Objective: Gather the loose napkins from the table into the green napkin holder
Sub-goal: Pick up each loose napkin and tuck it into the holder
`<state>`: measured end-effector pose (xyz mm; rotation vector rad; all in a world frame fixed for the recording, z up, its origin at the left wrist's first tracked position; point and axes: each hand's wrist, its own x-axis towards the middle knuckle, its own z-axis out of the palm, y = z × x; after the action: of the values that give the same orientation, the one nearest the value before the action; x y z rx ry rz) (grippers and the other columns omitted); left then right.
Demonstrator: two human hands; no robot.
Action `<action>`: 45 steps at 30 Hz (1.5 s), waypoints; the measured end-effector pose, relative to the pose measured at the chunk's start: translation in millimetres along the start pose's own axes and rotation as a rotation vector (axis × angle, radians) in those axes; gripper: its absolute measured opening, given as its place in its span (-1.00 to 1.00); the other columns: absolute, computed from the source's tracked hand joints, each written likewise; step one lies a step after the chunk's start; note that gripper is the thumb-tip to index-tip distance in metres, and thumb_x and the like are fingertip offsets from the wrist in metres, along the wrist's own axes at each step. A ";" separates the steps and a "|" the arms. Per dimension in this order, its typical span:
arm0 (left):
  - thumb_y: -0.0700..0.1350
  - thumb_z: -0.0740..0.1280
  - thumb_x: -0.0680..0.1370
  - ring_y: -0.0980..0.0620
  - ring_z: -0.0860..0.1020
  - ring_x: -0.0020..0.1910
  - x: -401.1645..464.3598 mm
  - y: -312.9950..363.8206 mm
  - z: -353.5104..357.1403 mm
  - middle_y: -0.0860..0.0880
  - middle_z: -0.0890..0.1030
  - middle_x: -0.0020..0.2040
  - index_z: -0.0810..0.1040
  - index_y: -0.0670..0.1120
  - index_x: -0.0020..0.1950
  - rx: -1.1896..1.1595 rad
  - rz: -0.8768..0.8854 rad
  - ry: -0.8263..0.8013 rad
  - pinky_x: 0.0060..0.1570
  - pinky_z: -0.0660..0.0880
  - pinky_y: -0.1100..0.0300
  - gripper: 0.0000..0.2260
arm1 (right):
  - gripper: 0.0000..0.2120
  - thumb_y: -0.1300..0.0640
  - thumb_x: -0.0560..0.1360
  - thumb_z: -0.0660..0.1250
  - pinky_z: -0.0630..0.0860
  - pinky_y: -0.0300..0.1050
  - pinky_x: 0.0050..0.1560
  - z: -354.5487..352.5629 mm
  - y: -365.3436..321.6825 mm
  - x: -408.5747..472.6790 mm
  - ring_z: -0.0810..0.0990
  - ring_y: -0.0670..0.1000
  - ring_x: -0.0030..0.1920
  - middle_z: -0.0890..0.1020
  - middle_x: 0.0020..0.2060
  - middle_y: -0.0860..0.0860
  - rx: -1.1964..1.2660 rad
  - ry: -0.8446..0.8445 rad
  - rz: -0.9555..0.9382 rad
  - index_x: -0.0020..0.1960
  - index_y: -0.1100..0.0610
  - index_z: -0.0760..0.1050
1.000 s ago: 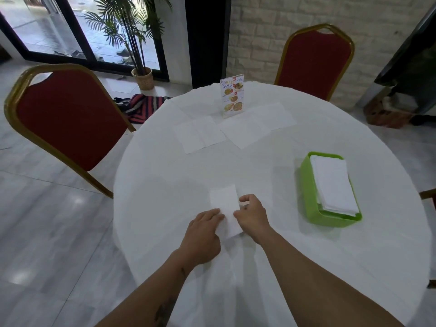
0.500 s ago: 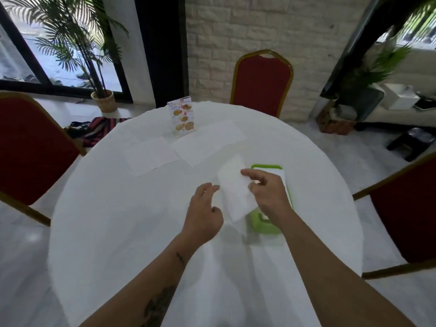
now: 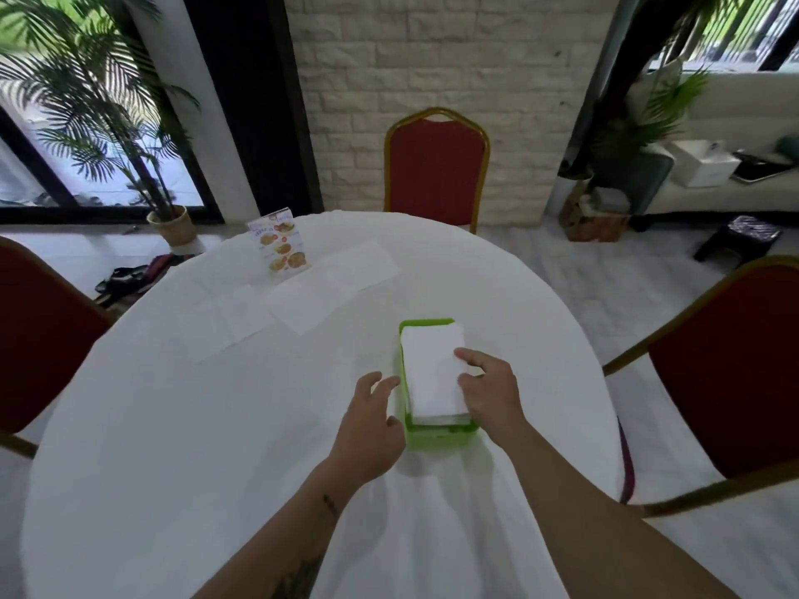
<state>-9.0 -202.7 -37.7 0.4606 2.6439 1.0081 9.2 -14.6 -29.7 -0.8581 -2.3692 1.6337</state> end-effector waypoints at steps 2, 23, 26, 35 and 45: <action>-0.22 0.18 0.48 -0.01 0.34 0.40 0.9 3.4 1.2 0.03 0.13 0.51 0.26 0.01 0.46 0.013 -0.020 0.003 0.34 0.36 0.09 -0.47 | -0.53 0.32 0.45 0.23 0.52 -0.10 0.19 0.8 -0.8 3.5 0.59 0.04 0.14 0.58 0.30 0.02 -0.046 -0.023 -0.011 0.30 0.03 0.57; -0.19 0.19 0.51 0.03 0.28 0.43 10.1 21.7 4.0 0.03 0.37 0.45 0.38 -0.03 0.41 0.169 0.055 -0.040 0.45 0.21 0.11 -0.55 | -0.57 0.09 0.49 0.21 0.31 0.04 0.29 2.9 -28.0 12.4 0.29 0.12 0.36 0.39 0.39 0.01 -0.779 -0.181 -0.287 0.35 0.06 0.48; -0.22 0.19 0.49 0.07 0.36 0.37 5.5 8.3 -13.2 0.07 0.45 0.37 0.44 0.00 0.35 0.043 0.002 0.060 0.40 0.26 0.18 -0.57 | -0.56 0.11 0.51 0.21 0.30 0.04 0.34 24.0 -53.7 10.2 0.29 0.12 0.40 0.41 0.40 0.01 -0.693 -0.225 -0.328 0.39 0.05 0.45; -0.27 0.21 0.50 0.08 0.42 0.30 14.1 -92.1 -98.1 0.06 0.51 0.30 0.52 0.00 0.26 -0.052 -0.163 0.281 0.23 0.29 0.31 -0.63 | -0.52 0.12 0.50 0.22 0.30 0.06 0.35 144.6 -97.8 -5.3 0.32 0.14 0.39 0.39 0.40 0.04 -0.632 -0.332 -0.325 0.42 0.04 0.37; -0.21 0.21 0.46 -0.04 0.43 0.30 72.0 -246.8 -172.6 -0.01 0.42 0.38 0.49 -0.02 0.29 0.010 -0.269 0.216 0.29 0.38 0.12 -0.60 | -0.42 0.13 0.46 0.21 0.32 0.04 0.39 289.3 -95.3 -12.4 0.24 0.12 0.43 0.29 0.44 0.04 -0.678 -0.493 -0.116 0.48 0.05 0.26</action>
<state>-185.2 -451.6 -91.3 -0.0065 2.8007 1.0084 -137.2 -280.5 -58.2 -0.3884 -3.3299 1.0755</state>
